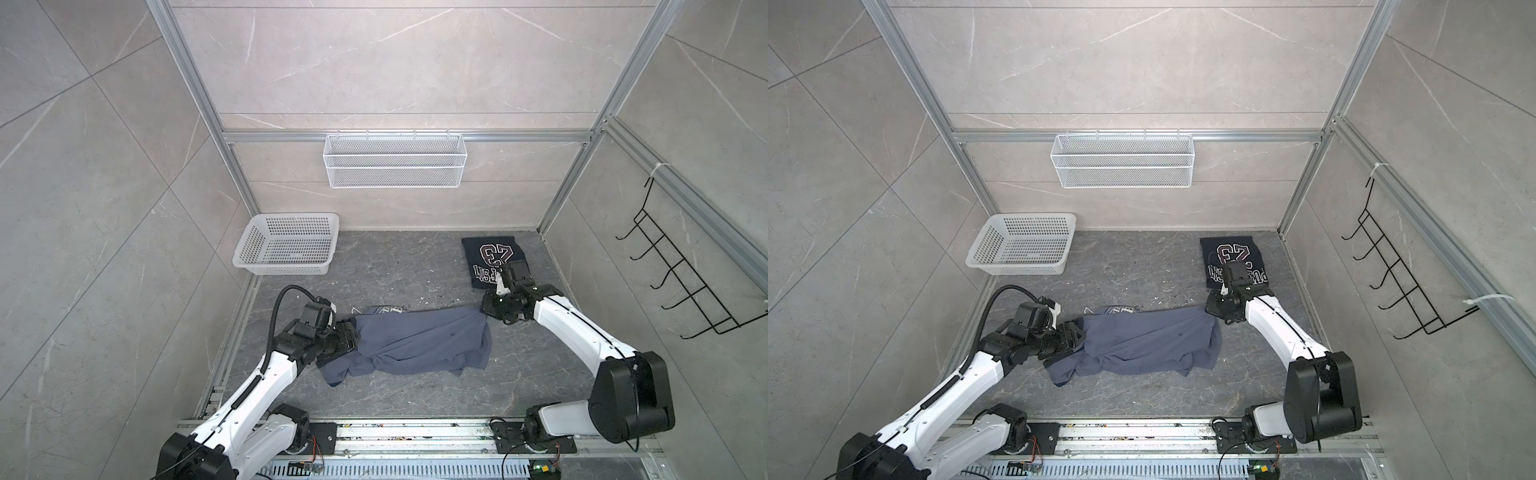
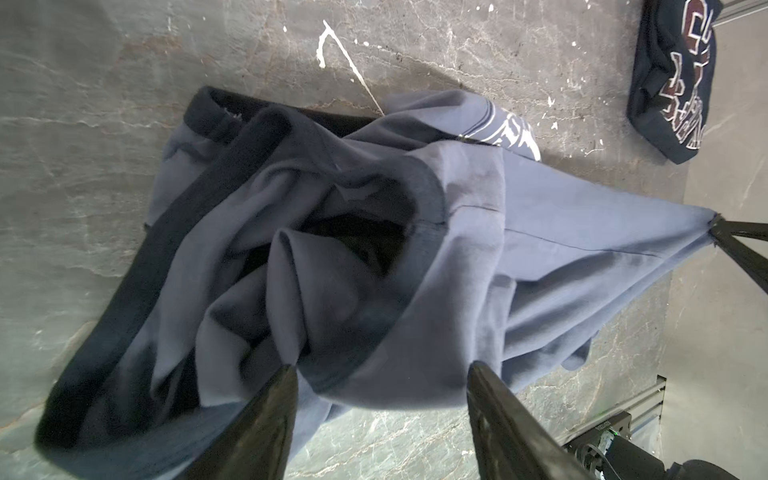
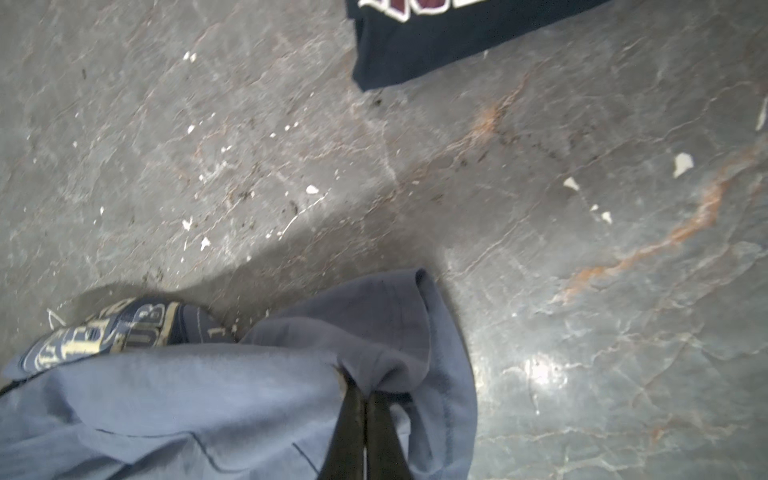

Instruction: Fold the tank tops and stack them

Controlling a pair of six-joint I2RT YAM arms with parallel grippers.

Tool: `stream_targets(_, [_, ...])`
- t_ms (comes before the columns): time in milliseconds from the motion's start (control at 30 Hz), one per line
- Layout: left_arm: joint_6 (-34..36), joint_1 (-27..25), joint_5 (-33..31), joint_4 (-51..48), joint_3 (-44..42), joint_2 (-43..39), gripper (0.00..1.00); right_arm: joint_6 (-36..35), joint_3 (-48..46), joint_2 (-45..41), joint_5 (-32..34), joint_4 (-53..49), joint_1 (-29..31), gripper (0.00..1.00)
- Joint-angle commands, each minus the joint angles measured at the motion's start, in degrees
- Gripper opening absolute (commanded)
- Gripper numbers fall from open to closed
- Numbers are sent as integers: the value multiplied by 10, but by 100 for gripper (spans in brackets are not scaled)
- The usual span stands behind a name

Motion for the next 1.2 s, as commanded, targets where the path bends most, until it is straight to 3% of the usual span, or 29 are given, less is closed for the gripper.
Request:
stream_targets(0, [-10, 1, -8, 48, 44, 19, 66, -13, 13, 11, -15, 4, -6, 0])
stream_targets(300, [-11, 14, -30, 20, 134, 126, 62, -6, -41, -20, -36, 23, -6, 0])
stream_targets(633, [-21, 15, 1, 41, 138, 172, 50, -10, -45, -23, -39, 26, -6, 0])
stream_targets(833, [-26, 15, 7, 66, 131, 185, 32, -5, -42, -16, -48, 33, -6, 0])
stream_targets(1033, [-29, 15, -25, 68, 123, 161, 1, -10, -29, -15, -52, 22, -6, 0])
stream_targets(1167, [-30, 18, -79, 76, 92, 81, 0, -15, 6, -7, -58, 8, -6, 0])
